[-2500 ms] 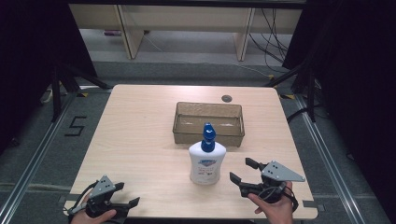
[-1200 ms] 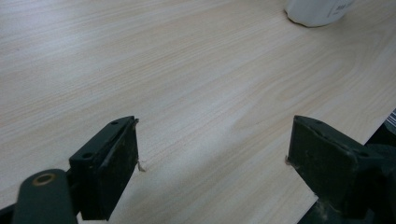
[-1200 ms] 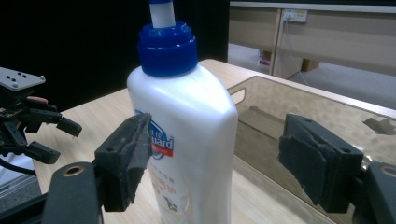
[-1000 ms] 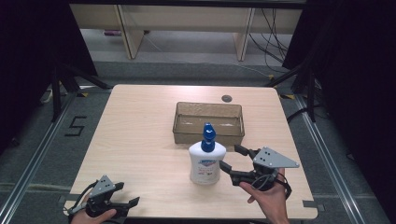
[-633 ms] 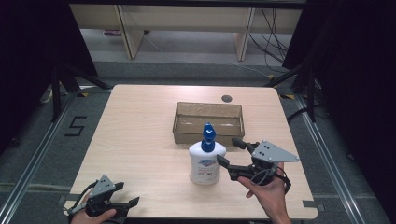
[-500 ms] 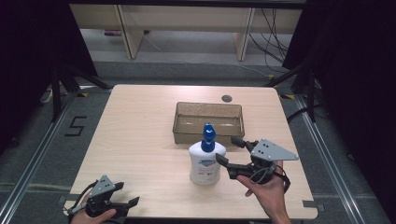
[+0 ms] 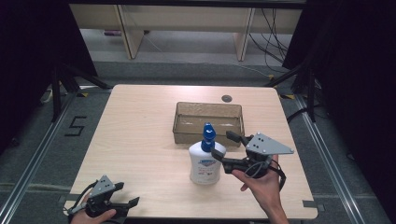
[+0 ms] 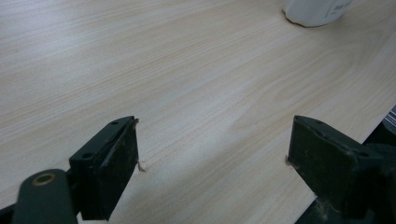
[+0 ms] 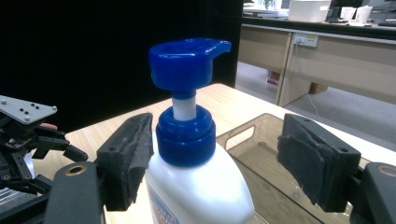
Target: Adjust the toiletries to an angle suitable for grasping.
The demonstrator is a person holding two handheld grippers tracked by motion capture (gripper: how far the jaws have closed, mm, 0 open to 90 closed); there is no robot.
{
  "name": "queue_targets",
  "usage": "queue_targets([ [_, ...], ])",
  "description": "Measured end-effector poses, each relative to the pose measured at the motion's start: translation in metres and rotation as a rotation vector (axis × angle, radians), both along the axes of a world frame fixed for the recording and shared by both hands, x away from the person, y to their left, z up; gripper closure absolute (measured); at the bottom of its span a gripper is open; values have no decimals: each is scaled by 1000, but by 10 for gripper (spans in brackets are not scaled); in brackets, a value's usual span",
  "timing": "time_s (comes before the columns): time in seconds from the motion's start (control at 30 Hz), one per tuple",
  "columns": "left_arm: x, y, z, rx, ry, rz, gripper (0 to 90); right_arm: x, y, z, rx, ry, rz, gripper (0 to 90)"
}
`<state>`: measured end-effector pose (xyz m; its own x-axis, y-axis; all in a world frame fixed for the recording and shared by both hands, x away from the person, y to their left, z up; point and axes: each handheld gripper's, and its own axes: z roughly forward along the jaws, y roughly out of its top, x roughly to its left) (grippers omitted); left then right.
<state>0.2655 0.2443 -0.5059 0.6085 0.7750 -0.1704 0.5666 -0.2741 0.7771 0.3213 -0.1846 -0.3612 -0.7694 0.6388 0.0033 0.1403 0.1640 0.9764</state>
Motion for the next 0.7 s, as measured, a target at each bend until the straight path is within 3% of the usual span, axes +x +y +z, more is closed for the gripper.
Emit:
queue_targets([
  [0.17,0,0,0,-2,0,1,155,1,4,1,17,18,12,272],
  [0.7,1,1,0,9,5,-7,155,6,20,2,0,-9,50,312],
])
